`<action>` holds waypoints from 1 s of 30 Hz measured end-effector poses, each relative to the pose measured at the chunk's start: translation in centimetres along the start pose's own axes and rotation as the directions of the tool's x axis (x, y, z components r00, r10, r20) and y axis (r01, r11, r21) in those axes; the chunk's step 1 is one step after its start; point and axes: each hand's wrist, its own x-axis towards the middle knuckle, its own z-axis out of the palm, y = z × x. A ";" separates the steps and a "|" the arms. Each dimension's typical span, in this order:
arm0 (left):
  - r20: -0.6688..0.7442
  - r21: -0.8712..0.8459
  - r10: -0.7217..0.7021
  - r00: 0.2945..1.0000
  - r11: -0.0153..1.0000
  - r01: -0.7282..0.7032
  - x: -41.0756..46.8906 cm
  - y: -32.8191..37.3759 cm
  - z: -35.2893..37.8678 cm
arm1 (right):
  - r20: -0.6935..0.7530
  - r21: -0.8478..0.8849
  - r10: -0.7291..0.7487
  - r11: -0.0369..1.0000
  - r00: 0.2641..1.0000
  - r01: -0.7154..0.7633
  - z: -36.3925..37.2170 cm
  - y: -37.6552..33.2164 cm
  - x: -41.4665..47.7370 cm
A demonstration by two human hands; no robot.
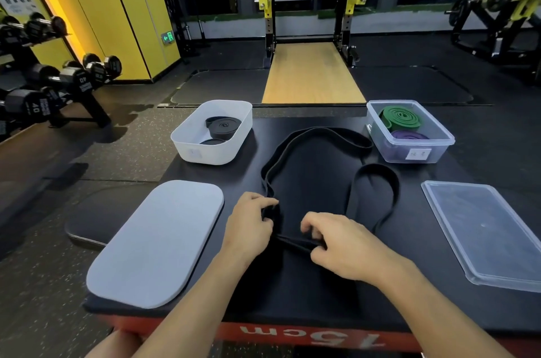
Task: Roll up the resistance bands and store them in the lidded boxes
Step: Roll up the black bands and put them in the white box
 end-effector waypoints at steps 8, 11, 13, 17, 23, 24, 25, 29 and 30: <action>-0.090 0.046 -0.003 0.996 0.999 0.007 1.2 -1.5 -1.4 | -0.158 -0.037 0.018 0.999 0.987 -0.024 0.2 3.5 -0.5; -0.105 0.090 0.044 0.994 0.995 -0.034 1.0 -1.1 -1.5 | -0.073 -0.020 -0.025 1.000 0.997 0.023 0.4 4.0 -0.5; -0.101 0.129 0.045 0.994 0.991 -0.032 1.3 -1.2 -1.6 | -0.003 0.020 -0.024 1.000 1.000 0.024 0.4 4.2 -0.4; -0.088 0.204 0.048 0.995 0.979 -0.029 1.5 -1.1 -1.2 | 0.060 0.083 0.009 0.996 0.998 -0.014 -0.2 4.5 0.4; -0.058 0.307 0.339 0.939 0.901 -0.307 0.4 -0.6 0.3 | -0.118 0.068 0.010 0.998 0.993 -0.002 0.0 4.2 0.7; -0.029 0.283 0.362 0.932 0.897 -0.339 0.0 -0.5 0.4 | -0.127 0.087 0.000 0.996 0.992 0.011 0.2 4.5 0.6; -0.021 0.247 0.368 0.929 0.903 -0.352 -0.4 -0.5 0.5 | -0.137 0.090 -0.024 0.995 0.990 0.037 0.4 4.9 0.5; 0.113 0.168 0.520 0.847 0.830 -0.532 -2.5 0.4 0.2 | -0.157 0.057 -0.126 0.989 0.980 0.136 0.9 5.8 0.3; 0.192 0.173 0.562 0.804 0.787 -0.592 -2.9 0.6 0.5 | -0.136 0.063 -0.133 0.988 0.982 0.143 0.9 5.9 0.2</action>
